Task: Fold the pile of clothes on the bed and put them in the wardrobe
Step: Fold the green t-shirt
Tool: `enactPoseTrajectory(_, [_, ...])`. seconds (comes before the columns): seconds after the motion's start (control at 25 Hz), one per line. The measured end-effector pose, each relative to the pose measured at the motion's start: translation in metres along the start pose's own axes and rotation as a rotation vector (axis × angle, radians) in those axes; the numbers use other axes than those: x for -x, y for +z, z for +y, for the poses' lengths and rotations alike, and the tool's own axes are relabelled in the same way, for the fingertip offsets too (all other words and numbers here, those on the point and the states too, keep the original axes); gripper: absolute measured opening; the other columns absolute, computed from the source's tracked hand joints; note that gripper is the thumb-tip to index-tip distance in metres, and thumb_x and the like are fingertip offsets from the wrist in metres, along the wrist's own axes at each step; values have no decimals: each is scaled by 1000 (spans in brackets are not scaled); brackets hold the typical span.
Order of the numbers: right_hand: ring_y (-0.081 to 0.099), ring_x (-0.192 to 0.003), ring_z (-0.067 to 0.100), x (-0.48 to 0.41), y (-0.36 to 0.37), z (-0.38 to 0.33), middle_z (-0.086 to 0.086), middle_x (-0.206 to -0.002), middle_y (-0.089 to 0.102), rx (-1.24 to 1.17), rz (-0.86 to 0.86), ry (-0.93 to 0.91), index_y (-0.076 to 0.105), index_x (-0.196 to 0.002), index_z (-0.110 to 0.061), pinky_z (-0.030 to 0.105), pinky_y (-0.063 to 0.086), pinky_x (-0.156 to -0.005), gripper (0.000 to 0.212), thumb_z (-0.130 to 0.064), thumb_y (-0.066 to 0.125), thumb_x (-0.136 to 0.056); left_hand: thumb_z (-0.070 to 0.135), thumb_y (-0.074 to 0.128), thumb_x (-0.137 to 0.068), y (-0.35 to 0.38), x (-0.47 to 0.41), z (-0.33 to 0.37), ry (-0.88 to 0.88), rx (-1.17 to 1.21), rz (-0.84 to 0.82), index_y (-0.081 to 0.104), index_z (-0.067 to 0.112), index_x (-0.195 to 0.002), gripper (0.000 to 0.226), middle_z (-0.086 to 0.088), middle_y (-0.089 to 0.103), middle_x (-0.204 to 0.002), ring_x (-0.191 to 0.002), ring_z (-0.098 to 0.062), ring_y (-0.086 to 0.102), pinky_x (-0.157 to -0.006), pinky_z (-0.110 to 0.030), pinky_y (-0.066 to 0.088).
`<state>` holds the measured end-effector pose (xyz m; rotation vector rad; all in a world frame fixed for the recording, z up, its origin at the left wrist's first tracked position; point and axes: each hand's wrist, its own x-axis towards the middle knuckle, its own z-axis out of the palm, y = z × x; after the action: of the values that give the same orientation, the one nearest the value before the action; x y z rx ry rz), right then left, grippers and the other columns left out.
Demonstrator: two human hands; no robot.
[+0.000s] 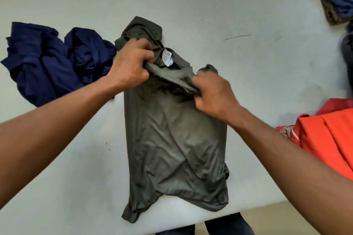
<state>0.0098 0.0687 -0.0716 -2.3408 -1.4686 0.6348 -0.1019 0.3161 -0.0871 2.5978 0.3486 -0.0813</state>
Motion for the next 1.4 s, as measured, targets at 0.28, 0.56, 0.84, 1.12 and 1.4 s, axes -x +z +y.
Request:
enactPoseTrajectory(0.28, [66, -95, 27, 26, 20, 3, 2, -102, 69, 124, -542, 10, 55, -104, -26, 34, 47, -73, 24, -42, 64, -88, -1, 61, -64, 3, 65, -4, -168, -77, -180, 39, 23, -66, 33, 1, 47, -73, -82, -24, 41, -64, -35, 34])
enactPoseTrajectory(0.56, [58, -79, 27, 12, -57, 48, -1, -86, 67, 94, -49, 499, 67, -105, -28, 30, 38, -71, 35, -13, 63, -73, 7, 60, -70, -16, 68, 21, -374, 0, -64, 47, 23, -105, 41, -6, 55, -81, -76, -29, 51, -61, -37, 37])
enactPoseTrajectory(0.84, [67, -96, 37, 27, -111, 75, 6, -95, 75, -52, 346, 756, 74, -107, -26, 37, 52, -82, 39, -13, 60, -73, 4, 59, -74, -66, 18, 57, -505, 7, 262, 74, 25, -103, 38, 2, 62, -89, -90, -27, 58, -73, -37, 44])
enactPoseTrajectory(1.12, [66, -94, 25, -73, -170, 121, -4, -88, 65, -249, 601, 678, 75, -108, -22, 24, 45, -77, 41, -5, 59, -74, 6, 62, -82, -90, -118, 32, -824, 426, 682, 69, 21, -118, 40, -1, 65, -121, -116, -18, 61, -105, -26, 47])
enactPoseTrajectory(1.4, [56, -121, 32, -104, -80, 149, 12, -129, 57, -258, 415, 598, 63, -134, -21, 38, 43, -103, 49, -18, 66, -85, 33, 65, -89, 22, -114, 45, -665, 156, 183, 39, 24, -152, 69, -10, 24, -163, -148, -30, 29, -119, -48, 29])
